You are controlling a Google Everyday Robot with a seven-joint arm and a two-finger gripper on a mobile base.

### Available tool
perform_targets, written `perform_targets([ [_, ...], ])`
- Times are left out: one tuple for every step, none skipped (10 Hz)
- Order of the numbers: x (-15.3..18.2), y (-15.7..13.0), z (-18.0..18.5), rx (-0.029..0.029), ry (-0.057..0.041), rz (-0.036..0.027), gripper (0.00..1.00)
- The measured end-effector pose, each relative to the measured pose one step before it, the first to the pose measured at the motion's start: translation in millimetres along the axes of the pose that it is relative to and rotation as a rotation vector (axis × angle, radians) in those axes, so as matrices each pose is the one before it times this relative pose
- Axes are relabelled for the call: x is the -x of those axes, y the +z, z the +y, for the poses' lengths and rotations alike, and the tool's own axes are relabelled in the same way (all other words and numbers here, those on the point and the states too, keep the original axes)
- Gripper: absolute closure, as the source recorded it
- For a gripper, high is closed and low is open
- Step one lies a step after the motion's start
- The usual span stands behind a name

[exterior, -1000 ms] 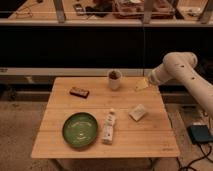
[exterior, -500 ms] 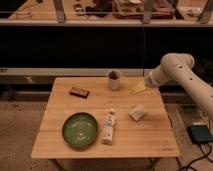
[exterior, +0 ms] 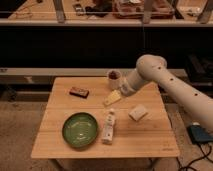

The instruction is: Push the ceramic bowl across the table

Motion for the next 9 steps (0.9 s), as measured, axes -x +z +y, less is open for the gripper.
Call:
perform_targets([
  [-10.07,14.51,-23.74,-0.02494,-0.04383,-0.00965,0.20],
  [-2.30,5.43,-6.92,-0.00902,-0.01380,-0.00511,0.20],
  [1.87,-1.89,2.52,0.00318,0.00411,0.00230,0.20],
  [-0.28,-0.01,-0.23,-0.00006,-0.00149,0.00000,0.20],
  [-1.44,0.90,-1.34,-0.00136,-0.00324,-0.00079,0.20],
  [1.04,-1.00,0.81,0.00431,-0.00089,-0.00005,0.20],
  [0.92,1.59,0.13,0.01103,-0.00835,-0.00448,0.20],
  [1.16,8.20,-2.84,0.01586,-0.02330,-0.01624,0.20],
  [5.07,25.81,-9.33,0.01197,-0.04182,-0.04415,0.20],
])
